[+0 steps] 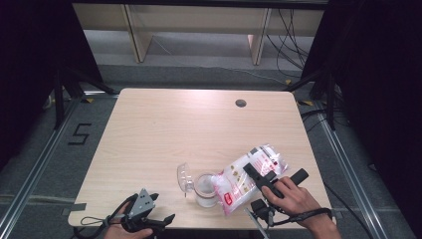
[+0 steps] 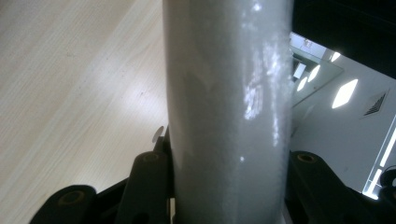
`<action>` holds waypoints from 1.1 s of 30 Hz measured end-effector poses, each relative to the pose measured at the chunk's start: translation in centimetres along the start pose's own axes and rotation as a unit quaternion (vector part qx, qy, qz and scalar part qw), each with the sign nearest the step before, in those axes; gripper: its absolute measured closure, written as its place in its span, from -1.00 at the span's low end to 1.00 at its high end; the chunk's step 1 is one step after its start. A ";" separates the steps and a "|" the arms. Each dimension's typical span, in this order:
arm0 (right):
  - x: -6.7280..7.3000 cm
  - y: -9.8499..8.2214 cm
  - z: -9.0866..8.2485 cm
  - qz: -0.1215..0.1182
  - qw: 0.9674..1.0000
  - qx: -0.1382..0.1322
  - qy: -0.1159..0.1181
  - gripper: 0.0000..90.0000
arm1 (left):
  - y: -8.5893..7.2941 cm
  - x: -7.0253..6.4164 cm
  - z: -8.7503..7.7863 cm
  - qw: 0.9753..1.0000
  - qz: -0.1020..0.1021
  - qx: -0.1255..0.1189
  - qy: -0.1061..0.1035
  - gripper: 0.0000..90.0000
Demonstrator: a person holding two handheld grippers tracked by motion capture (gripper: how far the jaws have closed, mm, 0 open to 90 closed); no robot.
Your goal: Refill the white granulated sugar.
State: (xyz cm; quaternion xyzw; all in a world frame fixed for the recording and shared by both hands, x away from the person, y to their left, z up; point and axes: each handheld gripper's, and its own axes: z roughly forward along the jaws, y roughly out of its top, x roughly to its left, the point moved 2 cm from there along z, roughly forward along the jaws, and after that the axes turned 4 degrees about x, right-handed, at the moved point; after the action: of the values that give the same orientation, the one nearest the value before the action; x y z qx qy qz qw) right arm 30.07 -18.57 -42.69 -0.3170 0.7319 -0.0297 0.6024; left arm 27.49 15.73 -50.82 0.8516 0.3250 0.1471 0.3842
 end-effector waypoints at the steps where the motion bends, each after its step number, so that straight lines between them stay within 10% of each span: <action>1: 0.0 0.0 0.0 0.000 1.000 0.002 0.001 0.43 | 0.0 0.0 0.0 1.000 0.000 0.000 0.000 -0.66; 33: 0.0 0.0 0.0 0.000 1.000 -0.002 0.000 0.45 | 0.0 0.0 0.0 1.000 0.001 -0.001 -0.001 -0.66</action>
State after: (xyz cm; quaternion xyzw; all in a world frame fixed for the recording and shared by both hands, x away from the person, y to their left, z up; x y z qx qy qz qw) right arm 30.06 -18.57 -42.63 -0.3185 0.7319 -0.0278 0.6018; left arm 27.50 15.73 -50.83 0.8515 0.3235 0.1472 0.3856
